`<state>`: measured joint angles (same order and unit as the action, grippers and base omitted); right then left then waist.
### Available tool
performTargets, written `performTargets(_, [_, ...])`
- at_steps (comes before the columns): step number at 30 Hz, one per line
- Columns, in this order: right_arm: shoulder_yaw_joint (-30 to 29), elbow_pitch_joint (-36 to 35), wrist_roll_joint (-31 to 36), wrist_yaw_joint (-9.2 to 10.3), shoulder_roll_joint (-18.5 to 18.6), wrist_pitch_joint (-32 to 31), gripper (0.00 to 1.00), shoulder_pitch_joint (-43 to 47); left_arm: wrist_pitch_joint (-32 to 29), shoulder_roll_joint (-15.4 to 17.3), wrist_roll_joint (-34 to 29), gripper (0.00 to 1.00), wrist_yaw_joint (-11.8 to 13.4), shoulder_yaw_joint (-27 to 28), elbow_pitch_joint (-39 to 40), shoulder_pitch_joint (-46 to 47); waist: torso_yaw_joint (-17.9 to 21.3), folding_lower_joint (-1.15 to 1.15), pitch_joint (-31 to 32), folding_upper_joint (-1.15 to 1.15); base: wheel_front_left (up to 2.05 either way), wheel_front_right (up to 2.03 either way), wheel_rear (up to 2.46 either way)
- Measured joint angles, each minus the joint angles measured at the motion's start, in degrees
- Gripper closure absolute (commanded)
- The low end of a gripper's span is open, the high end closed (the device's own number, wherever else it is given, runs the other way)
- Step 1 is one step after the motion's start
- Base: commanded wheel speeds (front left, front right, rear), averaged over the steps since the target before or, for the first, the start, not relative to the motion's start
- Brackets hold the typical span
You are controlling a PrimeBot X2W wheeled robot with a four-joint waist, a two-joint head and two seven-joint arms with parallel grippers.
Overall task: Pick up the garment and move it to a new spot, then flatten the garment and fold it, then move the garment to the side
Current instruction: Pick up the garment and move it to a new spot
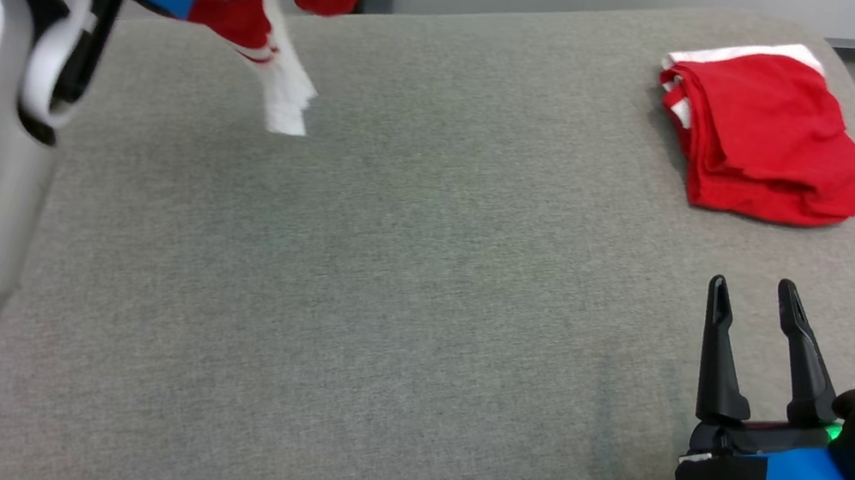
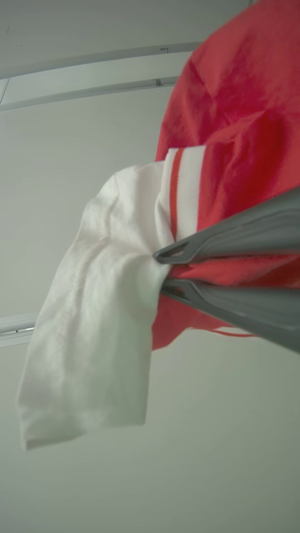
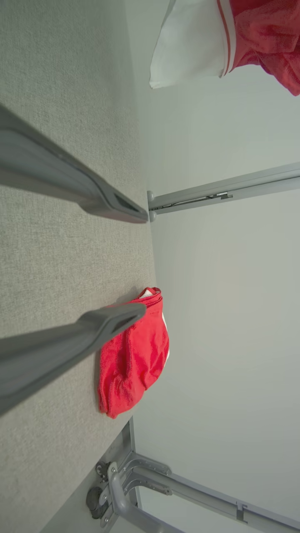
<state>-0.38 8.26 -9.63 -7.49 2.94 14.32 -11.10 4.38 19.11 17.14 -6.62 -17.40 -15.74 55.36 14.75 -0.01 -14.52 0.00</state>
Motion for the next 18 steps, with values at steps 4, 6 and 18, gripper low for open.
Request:
performTargets(4, [0.21,0.73,-0.55,0.0,0.0,0.47,0.0,-0.18,-0.29,-1.56,0.46,1.0,-0.03,-2.19,1.2,-3.61,1.52,0.0,0.38,0.0,0.0,0.0,0.0])
performTargets(6, [0.03,1.04,-0.62,0.0,0.0,0.48,0.0,-0.16,-0.14,-2.64,0.91,1.0,-0.02,-3.3,0.78,-6.62,1.6,0.0,0.46,0.0,0.0,0.0,0.0])
performTargets(18, [-0.77,1.0,-0.58,0.0,-0.03,0.64,0.0,-0.12,4.27,-7.67,3.11,1.0,0.49,-9.39,-7.68,-23.02,-0.63,0.0,0.65,0.0,0.0,0.0,0.0])
